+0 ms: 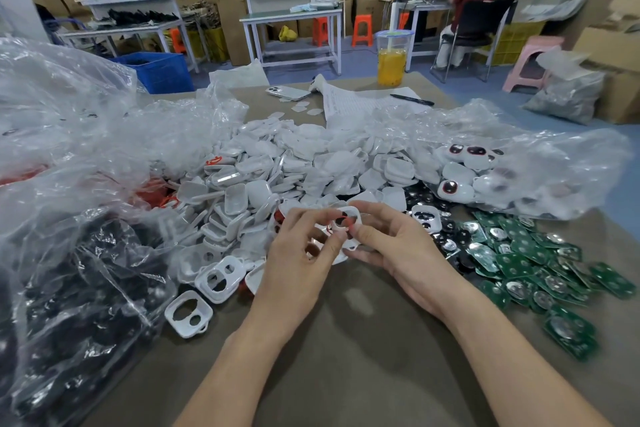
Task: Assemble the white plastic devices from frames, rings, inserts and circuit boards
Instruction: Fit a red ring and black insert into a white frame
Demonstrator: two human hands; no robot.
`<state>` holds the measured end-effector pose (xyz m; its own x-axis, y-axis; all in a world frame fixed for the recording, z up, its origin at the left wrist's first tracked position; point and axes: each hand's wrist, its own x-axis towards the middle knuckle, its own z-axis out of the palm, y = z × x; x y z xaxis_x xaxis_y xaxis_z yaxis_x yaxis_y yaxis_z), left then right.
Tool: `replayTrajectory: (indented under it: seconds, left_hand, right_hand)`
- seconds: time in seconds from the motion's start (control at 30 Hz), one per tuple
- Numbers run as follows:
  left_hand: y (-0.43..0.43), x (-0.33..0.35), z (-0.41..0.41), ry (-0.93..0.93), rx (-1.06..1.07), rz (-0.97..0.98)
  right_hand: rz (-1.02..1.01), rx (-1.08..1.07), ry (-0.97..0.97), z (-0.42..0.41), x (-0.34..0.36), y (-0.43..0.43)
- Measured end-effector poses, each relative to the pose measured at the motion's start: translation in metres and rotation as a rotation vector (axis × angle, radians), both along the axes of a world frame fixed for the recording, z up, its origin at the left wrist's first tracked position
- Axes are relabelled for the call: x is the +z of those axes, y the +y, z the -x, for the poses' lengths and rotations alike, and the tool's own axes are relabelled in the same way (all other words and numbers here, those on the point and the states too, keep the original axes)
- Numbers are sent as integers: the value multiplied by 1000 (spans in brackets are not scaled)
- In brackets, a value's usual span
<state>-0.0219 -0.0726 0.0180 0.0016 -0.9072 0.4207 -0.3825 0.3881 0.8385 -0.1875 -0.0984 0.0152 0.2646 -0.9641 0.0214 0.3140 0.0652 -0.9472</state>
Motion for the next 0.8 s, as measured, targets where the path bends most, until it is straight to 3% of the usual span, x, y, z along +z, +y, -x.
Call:
replayTrajectory:
  seconds: [0.8]
  left_hand:
    - [-3,-5,-3,-50,31,72]
  right_hand:
    - [7,57,-5,2,2,2]
